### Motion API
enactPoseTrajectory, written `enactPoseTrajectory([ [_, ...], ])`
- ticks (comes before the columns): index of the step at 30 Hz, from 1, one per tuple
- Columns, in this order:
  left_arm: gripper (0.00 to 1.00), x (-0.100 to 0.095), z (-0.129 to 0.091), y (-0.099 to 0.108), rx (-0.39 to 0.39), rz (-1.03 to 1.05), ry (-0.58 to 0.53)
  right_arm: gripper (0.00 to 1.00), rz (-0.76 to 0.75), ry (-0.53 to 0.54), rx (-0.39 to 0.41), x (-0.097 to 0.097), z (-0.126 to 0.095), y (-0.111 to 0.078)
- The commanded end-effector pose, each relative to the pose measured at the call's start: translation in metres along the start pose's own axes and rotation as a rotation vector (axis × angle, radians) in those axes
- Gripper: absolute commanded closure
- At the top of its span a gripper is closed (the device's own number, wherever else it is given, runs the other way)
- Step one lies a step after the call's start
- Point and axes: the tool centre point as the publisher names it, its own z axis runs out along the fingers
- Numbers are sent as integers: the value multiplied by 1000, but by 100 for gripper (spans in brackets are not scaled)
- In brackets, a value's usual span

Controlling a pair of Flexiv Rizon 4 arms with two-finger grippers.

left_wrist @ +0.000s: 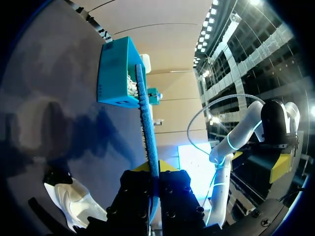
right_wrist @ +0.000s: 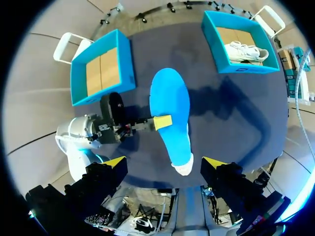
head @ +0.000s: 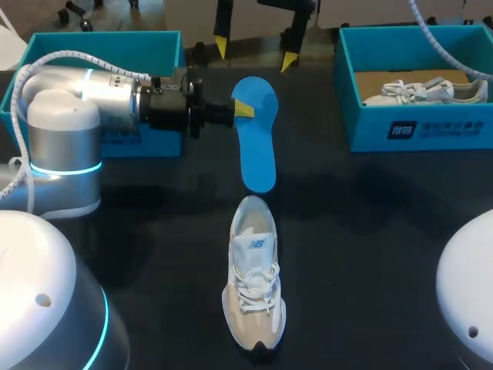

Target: Take the shoe out of the shoebox, open the shoe tongue, remove and reinsert the insole, then place the shoe into the shoebox

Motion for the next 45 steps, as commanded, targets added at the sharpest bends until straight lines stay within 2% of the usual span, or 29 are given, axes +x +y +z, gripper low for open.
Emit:
enactPoseTrajectory([
  [1, 100, 1, -1, 1, -1, 0, -3, 0, 7, 48, 3, -8, 3, 0],
  [10, 100, 1, -1, 1, -1, 0, -3, 0, 9, 216, 26, -25, 2, 5],
  [19, 100, 1, -1, 1, -1, 0, -3, 0, -28, 386, -12, -34, -8, 5],
  [29, 100, 1, -1, 1, -1, 0, -3, 0, -64, 620, -29, -50, -3, 9],
  [45, 100, 1, -1, 1, -1, 0, -3, 0, -80, 790, -4, -56, 6, 23],
])
